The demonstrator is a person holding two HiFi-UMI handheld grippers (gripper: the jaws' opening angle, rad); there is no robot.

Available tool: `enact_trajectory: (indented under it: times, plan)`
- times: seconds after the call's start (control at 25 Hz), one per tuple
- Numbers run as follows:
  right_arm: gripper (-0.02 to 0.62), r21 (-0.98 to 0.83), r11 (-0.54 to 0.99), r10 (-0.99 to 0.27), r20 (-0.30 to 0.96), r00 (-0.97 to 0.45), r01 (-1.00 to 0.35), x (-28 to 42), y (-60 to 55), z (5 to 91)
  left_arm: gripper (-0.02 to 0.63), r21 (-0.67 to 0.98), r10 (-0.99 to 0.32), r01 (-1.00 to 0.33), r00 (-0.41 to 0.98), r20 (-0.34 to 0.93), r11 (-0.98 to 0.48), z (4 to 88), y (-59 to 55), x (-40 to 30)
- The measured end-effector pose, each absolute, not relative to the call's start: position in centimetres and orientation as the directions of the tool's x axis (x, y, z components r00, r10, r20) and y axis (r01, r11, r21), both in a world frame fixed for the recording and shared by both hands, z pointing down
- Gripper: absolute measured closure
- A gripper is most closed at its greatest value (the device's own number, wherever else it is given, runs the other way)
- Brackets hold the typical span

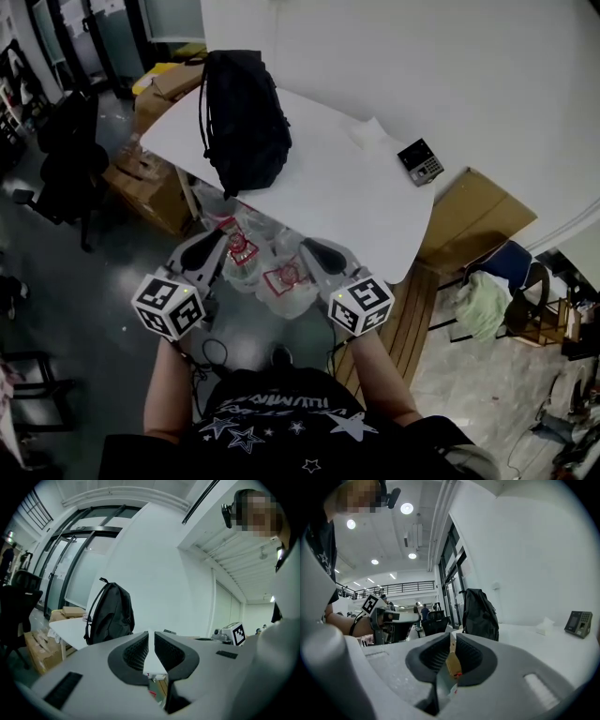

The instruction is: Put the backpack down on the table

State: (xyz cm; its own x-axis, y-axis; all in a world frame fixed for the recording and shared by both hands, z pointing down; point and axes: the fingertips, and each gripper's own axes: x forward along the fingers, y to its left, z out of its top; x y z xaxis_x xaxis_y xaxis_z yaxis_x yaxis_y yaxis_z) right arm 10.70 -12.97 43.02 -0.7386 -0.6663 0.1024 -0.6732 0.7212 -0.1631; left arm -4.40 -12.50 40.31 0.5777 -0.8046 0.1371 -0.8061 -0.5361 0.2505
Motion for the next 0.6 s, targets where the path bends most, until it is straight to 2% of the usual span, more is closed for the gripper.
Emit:
enact_trajectory:
  times: [0.36, 0.44, 0.6]
  plan:
    - [0.558, -0.170, 0.709, -0.673, 0.126, -0.729, -0.684, 5.8, -9.8, 43.6, 0.561, 0.281, -0.792, -0.794, 0.591, 0.155, -0.538, 41.3, -8.3, -7.8]
    - [0.558, -0.165, 0.708, -0.673, 0.138, -0.727, -0.687, 5.0, -8.8, 43.6, 0.598, 0.299, -0.794, -0.797, 0.585, 0.167, -0.525, 41.6, -7.2, -9.2]
    - [0.558, -0.160, 0.692, -0.683, 0.170, -0.710, -0.704, 4.3, -6.9, 43.8, 0.598, 0.323, -0.785, -0.789, 0.594, 0.178, -0.523, 41.9, -5.3, -10.7]
